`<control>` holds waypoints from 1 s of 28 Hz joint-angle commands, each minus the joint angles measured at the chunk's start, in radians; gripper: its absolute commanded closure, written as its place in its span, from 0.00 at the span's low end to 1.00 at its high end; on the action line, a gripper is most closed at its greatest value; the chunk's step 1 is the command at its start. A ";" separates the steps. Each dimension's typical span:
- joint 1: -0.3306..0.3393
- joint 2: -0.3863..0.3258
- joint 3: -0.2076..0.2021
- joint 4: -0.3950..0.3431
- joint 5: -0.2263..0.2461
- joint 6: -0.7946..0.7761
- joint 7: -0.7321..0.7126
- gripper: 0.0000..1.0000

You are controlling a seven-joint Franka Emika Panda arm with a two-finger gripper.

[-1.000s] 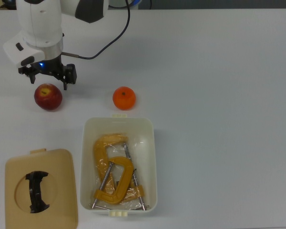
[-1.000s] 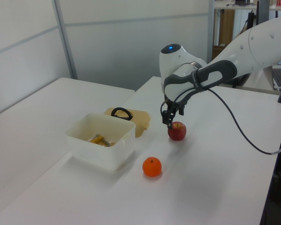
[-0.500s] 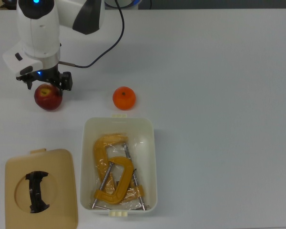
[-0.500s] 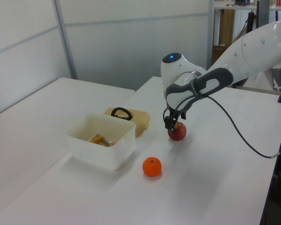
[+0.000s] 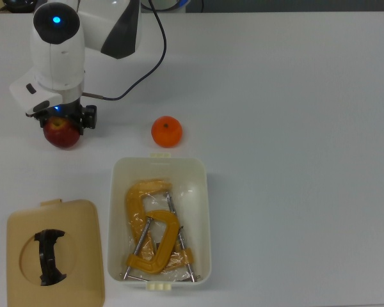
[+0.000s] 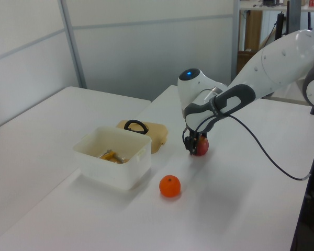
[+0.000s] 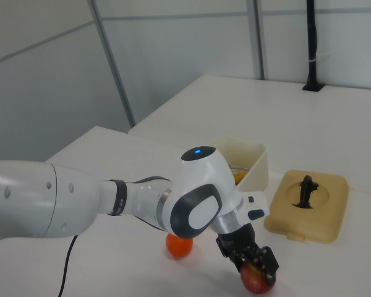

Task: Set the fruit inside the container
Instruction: 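Lift the apple and carry it over the white container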

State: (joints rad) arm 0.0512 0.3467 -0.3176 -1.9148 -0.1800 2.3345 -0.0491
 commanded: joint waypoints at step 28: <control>0.171 -0.005 0.012 0.366 0.218 -0.090 0.393 1.00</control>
State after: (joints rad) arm 0.1870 0.2869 -0.2966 -1.5929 0.0374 2.1910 0.2609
